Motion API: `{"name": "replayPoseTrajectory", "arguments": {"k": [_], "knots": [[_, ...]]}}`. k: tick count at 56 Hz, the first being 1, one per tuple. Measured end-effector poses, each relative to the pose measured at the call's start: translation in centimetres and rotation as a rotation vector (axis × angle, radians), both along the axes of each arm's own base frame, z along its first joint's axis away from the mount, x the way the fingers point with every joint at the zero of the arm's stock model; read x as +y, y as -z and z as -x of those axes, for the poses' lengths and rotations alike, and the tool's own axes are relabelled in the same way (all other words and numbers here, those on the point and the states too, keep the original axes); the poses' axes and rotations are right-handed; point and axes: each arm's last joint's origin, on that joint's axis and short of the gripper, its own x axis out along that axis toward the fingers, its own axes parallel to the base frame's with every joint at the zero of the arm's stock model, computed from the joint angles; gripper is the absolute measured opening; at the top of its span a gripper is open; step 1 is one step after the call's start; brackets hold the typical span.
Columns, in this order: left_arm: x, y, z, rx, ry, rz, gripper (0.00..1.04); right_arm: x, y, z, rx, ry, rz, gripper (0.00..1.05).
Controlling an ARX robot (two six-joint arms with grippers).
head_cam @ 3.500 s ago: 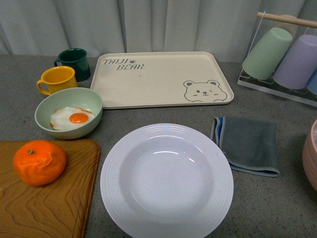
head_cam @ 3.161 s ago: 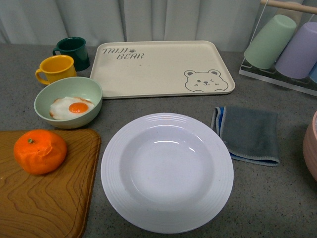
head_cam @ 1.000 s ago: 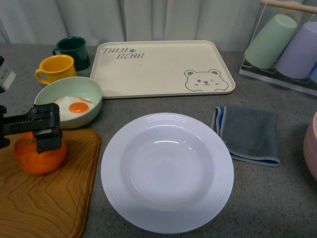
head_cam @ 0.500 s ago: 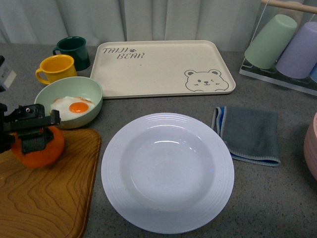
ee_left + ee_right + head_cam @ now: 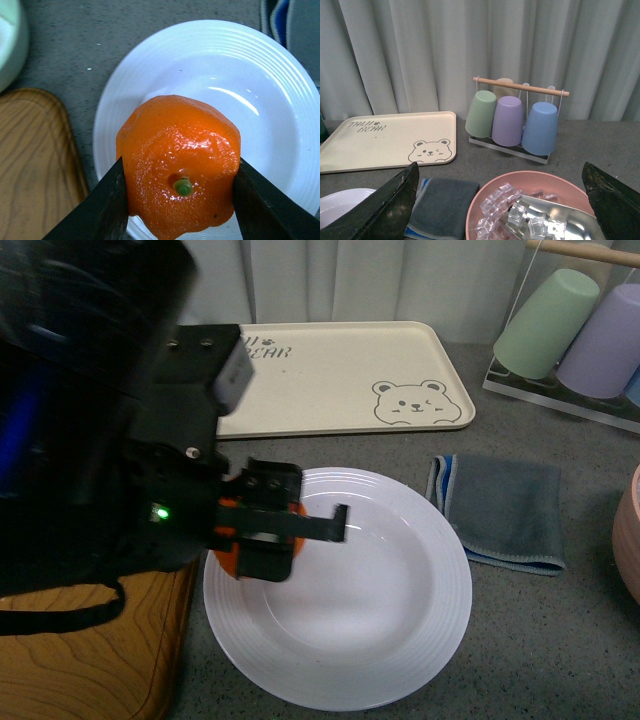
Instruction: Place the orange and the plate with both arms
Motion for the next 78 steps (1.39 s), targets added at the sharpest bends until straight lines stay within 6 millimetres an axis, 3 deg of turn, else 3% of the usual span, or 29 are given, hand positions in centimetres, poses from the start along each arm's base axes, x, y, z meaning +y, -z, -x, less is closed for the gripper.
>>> {"name": "replayPoseTrajectory", "arguments": {"k": [11, 53, 67, 78], "knots": [[-2.5, 1.3, -0.5, 0.012, 0.039, -0.023, 0.48, 0.0, 0.0, 0.0, 0.000, 0.000, 0.000, 0.95], [-4.6, 4.0, -1.6, 0.069, 0.048, -0.029, 0.48, 0.0, 0.0, 0.0, 0.000, 0.000, 0.000, 0.95], [-4.5, 3.9, -1.6, 0.077, 0.042, -0.026, 0.98, 0.0, 0.0, 0.0, 0.000, 0.000, 0.000, 0.95], [-4.1, 2.0, -1.5, 0.037, 0.025, -0.029, 0.98, 0.0, 0.0, 0.0, 0.000, 0.000, 0.000, 0.95]]}}
